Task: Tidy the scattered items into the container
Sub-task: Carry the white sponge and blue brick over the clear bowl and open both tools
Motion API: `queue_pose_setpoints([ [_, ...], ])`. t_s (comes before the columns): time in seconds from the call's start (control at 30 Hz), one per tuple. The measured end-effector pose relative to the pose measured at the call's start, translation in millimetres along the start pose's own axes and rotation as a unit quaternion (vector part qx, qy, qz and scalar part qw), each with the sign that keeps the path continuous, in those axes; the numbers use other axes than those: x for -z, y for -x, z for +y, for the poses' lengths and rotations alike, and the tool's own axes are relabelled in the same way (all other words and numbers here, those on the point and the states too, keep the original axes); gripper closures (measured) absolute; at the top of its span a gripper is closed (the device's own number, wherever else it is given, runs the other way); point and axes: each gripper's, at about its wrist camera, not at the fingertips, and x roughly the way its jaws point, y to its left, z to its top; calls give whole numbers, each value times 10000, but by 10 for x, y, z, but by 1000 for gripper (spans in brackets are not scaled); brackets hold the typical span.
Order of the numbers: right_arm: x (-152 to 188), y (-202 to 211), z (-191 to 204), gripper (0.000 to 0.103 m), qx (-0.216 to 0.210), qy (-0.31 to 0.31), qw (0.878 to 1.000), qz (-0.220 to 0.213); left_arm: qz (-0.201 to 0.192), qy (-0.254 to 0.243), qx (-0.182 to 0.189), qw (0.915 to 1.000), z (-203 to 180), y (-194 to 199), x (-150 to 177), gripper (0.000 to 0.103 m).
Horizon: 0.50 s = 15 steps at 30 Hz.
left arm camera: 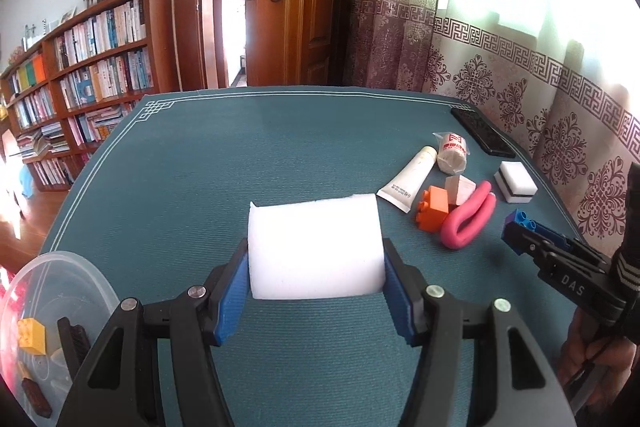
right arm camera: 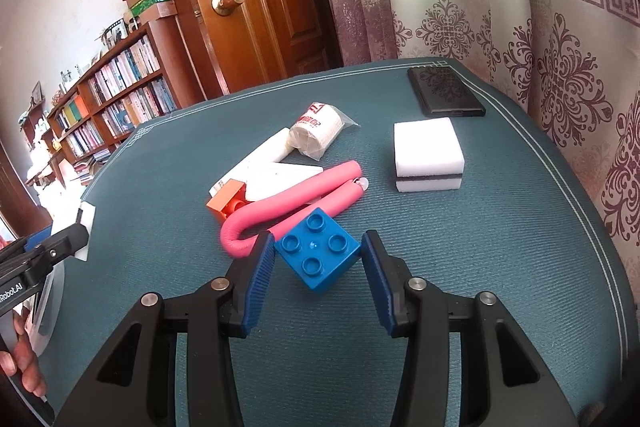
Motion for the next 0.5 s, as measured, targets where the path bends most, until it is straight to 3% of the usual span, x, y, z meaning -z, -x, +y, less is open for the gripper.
queue_pose_setpoints([
  [0.5, 2, 30, -46, 55, 264, -135, 9995, -105, -359, 146, -503, 9980, 422, 501, 235, 38],
])
